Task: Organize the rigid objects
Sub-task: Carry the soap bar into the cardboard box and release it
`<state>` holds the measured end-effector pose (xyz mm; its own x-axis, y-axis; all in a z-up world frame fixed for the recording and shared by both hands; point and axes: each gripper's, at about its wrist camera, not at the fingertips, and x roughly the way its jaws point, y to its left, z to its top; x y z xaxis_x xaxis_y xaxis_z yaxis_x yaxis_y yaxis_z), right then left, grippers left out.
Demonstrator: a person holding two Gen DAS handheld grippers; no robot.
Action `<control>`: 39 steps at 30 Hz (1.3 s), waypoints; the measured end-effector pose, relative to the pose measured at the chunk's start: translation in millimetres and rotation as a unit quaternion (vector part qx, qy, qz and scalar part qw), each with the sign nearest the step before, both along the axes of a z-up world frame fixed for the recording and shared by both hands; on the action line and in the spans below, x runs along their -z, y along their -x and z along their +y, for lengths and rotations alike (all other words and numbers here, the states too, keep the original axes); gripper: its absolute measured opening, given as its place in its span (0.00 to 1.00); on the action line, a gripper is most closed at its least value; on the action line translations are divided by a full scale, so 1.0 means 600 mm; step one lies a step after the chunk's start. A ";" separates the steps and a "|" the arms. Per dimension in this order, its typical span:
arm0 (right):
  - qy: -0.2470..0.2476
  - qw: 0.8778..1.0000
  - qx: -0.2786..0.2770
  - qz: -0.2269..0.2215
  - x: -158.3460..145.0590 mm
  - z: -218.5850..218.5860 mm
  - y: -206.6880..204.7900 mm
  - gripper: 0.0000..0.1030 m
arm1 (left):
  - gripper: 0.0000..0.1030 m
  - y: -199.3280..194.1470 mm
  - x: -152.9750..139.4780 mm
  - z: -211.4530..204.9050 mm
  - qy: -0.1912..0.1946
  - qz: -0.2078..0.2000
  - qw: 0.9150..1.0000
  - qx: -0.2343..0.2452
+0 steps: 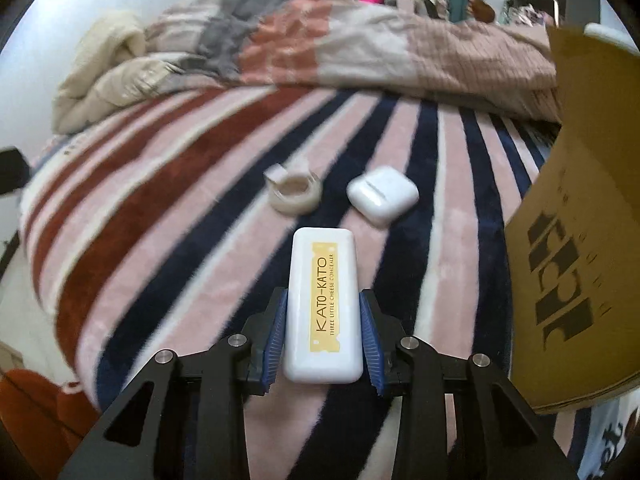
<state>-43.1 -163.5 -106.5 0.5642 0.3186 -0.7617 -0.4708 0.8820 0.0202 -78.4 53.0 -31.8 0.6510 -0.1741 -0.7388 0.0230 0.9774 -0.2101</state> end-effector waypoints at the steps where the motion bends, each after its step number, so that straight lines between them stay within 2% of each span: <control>1: -0.009 1.000 -0.015 -0.006 -0.014 0.001 0.004 0.30 | 0.74 0.000 -0.009 -0.003 0.005 -0.005 1.000 0.007; 5: -0.058 0.995 -0.078 -0.012 -0.078 0.003 0.013 0.30 | 0.74 -0.011 -0.054 -0.016 0.030 -0.022 0.998 0.049; 10: -0.120 0.981 -0.149 -0.032 -0.167 -0.016 0.021 0.30 | 0.74 -0.059 -0.120 -0.060 0.056 -0.028 0.991 0.119; 13: -0.143 0.976 -0.157 -0.049 -0.202 -0.044 0.018 0.30 | 0.74 -0.102 -0.142 -0.108 0.051 -0.024 0.987 0.149; 16: -0.164 0.975 -0.138 -0.064 -0.225 -0.094 0.005 0.30 | 0.73 -0.154 -0.147 -0.156 0.088 -0.008 0.982 0.167; 18: -0.176 0.975 -0.116 -0.072 -0.235 -0.129 -0.007 0.30 | 0.66 -0.180 -0.146 -0.191 0.095 0.001 0.978 0.184; 20: -0.180 0.975 -0.100 -0.081 -0.243 -0.163 -0.017 0.30 | 0.51 -0.209 -0.144 -0.238 0.101 0.011 0.972 0.212; 24: -0.184 0.977 -0.064 -0.084 -0.251 -0.234 -0.046 0.30 | 0.32 -0.255 -0.134 -0.322 0.131 0.027 0.955 0.263; 30: -0.178 0.983 -0.021 -0.040 -0.232 -0.320 -0.093 0.30 | 0.32 -0.299 -0.107 -0.420 0.096 0.055 0.949 0.295; 35: -0.133 0.990 -0.025 0.029 -0.213 -0.335 -0.129 0.30 | 0.32 -0.318 -0.072 -0.449 0.075 0.109 0.944 0.303; 39: -0.094 0.993 -0.027 0.069 -0.194 -0.329 -0.141 0.30 | 0.32 -0.316 -0.056 -0.462 0.046 0.129 0.936 0.323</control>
<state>41.3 -361.0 9.8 0.4374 0.4894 -0.7544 -0.4978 0.8305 0.2501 110.9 -224.5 1.8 0.1887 -0.5413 -0.8194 0.5399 0.7541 -0.3739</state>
